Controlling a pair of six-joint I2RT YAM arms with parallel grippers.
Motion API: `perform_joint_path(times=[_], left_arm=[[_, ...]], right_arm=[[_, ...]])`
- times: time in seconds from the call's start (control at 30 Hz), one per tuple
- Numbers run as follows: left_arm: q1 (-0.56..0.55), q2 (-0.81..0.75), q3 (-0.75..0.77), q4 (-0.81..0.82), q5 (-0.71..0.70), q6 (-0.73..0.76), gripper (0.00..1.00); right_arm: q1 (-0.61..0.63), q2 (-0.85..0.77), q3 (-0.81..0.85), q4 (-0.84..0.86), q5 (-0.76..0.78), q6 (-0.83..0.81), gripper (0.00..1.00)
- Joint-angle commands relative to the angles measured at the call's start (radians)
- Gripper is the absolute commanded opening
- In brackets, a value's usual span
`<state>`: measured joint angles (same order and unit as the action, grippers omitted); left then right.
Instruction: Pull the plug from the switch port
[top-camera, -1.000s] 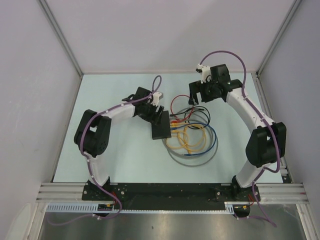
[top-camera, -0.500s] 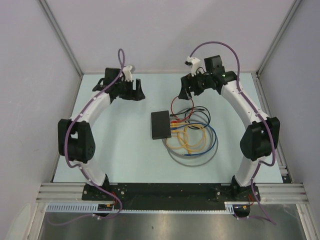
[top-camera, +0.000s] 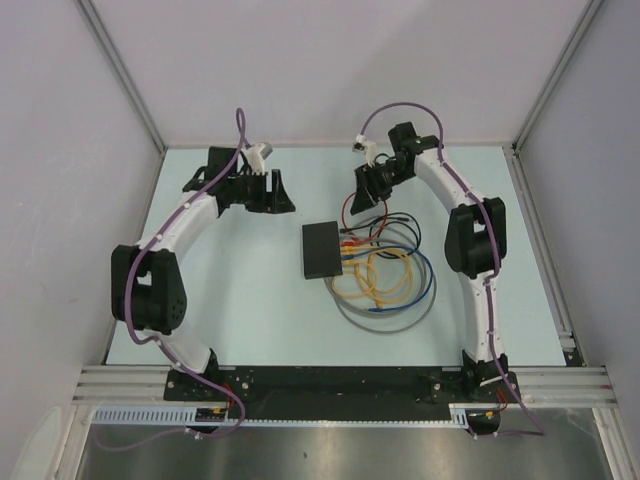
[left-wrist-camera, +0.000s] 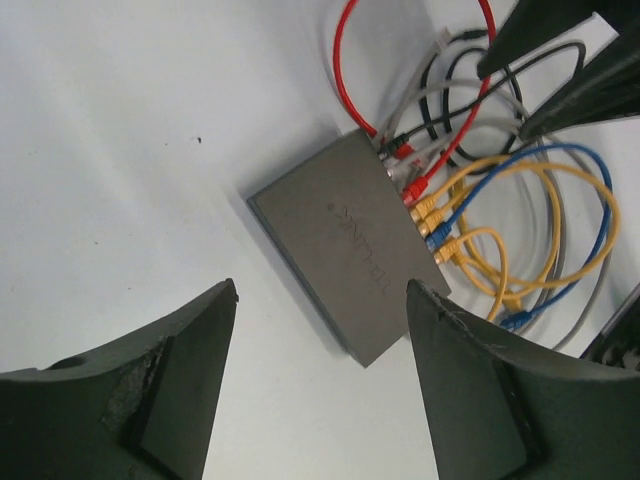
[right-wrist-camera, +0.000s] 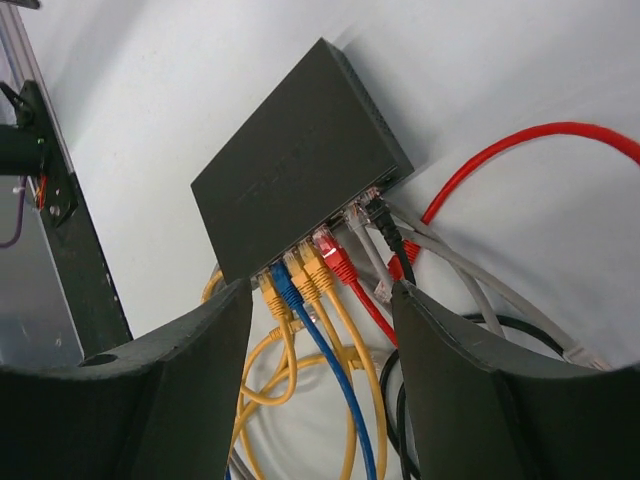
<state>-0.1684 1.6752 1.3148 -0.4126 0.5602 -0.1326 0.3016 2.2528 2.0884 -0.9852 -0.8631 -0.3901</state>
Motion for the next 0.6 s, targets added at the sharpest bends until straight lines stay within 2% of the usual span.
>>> perform_joint_path(times=[0.0,0.2,0.4,0.57], left_arm=[[0.007,-0.003,-0.006,-0.032,0.133,0.155,0.73],[0.007,0.018,-0.065,-0.046,0.171,0.228,0.73],[0.004,0.043,-0.103,0.058,0.216,0.110,0.72],[-0.002,0.090,-0.097,0.075,0.181,0.068,0.73]], right_arm=[[0.005,0.033,0.059,-0.073,-0.091,-0.092,0.62],[0.016,0.109,0.077,-0.049,-0.057,-0.119,0.63],[0.024,0.155,0.122,-0.030,-0.002,-0.125,0.69],[0.022,0.189,0.105,-0.050,0.021,-0.159,0.69]])
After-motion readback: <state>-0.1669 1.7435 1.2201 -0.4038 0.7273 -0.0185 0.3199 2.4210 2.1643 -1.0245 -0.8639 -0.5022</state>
